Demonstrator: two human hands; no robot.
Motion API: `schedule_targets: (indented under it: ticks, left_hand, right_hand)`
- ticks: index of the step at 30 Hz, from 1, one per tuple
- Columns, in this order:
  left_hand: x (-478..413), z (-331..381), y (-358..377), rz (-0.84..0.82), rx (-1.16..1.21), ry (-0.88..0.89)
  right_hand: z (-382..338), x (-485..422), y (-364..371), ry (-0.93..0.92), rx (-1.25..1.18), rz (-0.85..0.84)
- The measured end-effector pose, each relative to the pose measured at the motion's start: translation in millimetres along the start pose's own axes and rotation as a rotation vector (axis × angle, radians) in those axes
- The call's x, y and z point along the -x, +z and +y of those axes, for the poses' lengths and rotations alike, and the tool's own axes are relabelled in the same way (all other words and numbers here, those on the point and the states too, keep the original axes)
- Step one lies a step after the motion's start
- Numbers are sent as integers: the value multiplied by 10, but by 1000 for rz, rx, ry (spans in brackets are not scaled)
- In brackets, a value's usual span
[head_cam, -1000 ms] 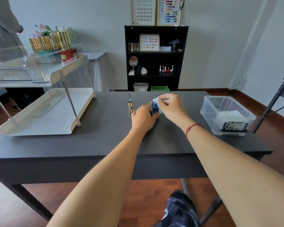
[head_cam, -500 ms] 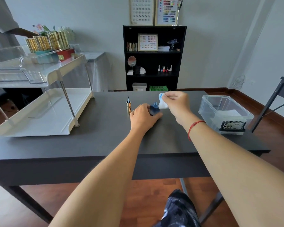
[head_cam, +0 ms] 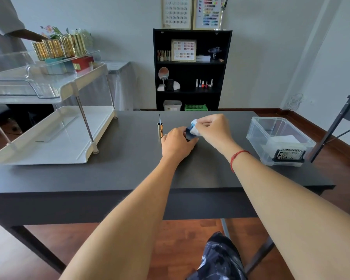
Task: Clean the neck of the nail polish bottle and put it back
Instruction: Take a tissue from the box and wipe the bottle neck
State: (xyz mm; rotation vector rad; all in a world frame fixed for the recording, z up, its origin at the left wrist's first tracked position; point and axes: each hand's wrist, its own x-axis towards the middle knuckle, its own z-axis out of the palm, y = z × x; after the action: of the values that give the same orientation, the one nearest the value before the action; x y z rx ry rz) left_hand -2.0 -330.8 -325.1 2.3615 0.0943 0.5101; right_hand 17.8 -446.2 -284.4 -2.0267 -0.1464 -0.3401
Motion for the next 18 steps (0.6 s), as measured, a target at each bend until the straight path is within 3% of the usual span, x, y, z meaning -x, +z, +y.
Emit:
schedule_targets:
  ticks: [5,18]
  left_hand:
    - [12,21,-8,2,26,-18]
    - [20,9,-22,-9,53,-14]
  right_hand:
    - [27,29,-64,-37,43,-94]
    - [-65,-28,20,-78,132,-44]
